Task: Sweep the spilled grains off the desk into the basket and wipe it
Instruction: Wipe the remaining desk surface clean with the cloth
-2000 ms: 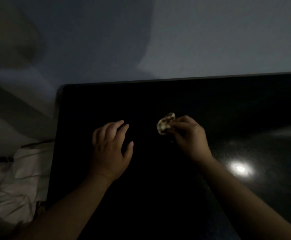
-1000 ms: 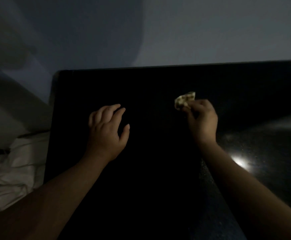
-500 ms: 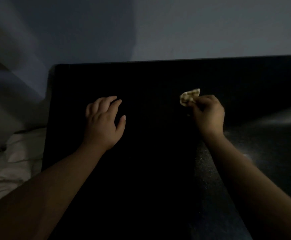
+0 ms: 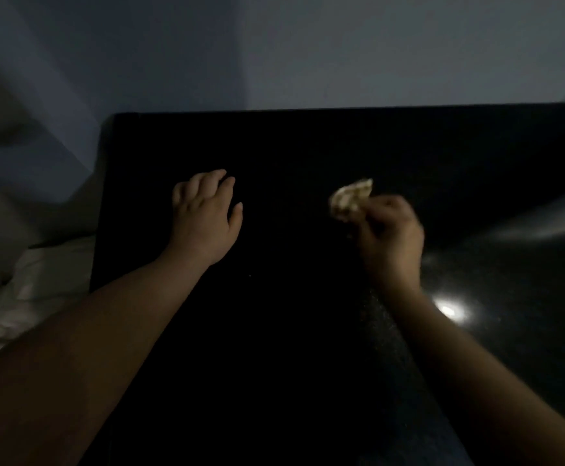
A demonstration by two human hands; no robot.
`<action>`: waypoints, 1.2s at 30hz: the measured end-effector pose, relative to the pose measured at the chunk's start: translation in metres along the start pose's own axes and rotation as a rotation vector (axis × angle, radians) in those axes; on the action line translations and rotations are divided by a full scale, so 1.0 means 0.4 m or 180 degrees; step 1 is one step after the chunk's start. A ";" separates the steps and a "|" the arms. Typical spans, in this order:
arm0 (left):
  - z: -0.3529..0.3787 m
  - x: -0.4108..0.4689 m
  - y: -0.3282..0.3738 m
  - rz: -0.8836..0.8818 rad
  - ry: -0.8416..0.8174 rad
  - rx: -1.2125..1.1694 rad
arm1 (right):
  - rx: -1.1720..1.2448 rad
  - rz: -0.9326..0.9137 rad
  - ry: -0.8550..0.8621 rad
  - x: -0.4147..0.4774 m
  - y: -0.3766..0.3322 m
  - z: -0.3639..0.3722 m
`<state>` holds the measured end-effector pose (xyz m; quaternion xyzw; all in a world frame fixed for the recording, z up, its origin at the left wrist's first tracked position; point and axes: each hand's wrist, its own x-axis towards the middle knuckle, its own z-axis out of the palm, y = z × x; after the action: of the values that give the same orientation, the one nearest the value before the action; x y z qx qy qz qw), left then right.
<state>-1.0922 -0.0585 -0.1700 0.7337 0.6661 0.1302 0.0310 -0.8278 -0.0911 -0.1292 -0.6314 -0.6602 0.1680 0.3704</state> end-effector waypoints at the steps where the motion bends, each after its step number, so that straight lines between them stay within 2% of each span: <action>1: -0.012 -0.005 0.007 -0.0001 0.0050 -0.0099 | -0.0048 0.0245 0.0026 0.043 0.024 -0.006; 3: -0.046 -0.032 0.032 -0.0126 0.0237 -0.0663 | -0.0158 0.0589 -0.0184 0.077 0.069 0.005; 6: -0.084 -0.125 0.079 -0.0193 0.0158 -0.1382 | -0.0272 0.0396 -0.0257 0.006 0.081 0.044; 9: -0.075 -0.233 0.107 0.0062 -0.0083 -0.1387 | -0.0142 0.0173 -0.0423 -0.125 0.041 0.042; 14: -0.032 -0.295 0.129 0.0174 -0.0068 -0.0996 | 0.0208 0.0096 -0.1051 -0.253 -0.015 -0.008; 16: -0.014 -0.308 0.126 0.0228 0.0000 -0.0936 | 0.0369 0.0026 -0.0892 -0.231 -0.008 -0.024; 18: -0.002 -0.312 0.121 0.0264 0.0077 -0.0964 | 0.0121 -0.0080 -0.0322 -0.165 0.013 -0.041; 20: 0.000 -0.310 0.123 0.0254 0.0119 -0.0983 | -0.0208 0.0083 0.0036 -0.087 0.049 -0.049; 23: -0.002 -0.309 0.127 0.0188 0.0089 -0.0966 | -0.0363 0.0454 -0.0056 -0.038 0.098 -0.029; 30: -0.017 -0.312 0.135 0.0141 -0.0147 -0.0671 | -0.0404 0.0318 -0.0243 -0.235 0.057 -0.019; 34: -0.019 -0.313 0.143 0.0064 -0.0201 -0.0565 | 0.0236 0.0217 -0.0660 -0.321 0.032 -0.058; 36: -0.017 -0.312 0.142 0.0097 -0.0179 -0.0569 | 0.0412 0.0301 -0.0402 -0.294 0.044 -0.070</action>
<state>-1.0485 -0.1887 -0.1697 0.7414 0.6395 0.1690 0.1130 -0.8044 -0.2082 -0.1552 -0.6248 -0.6395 0.2670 0.3597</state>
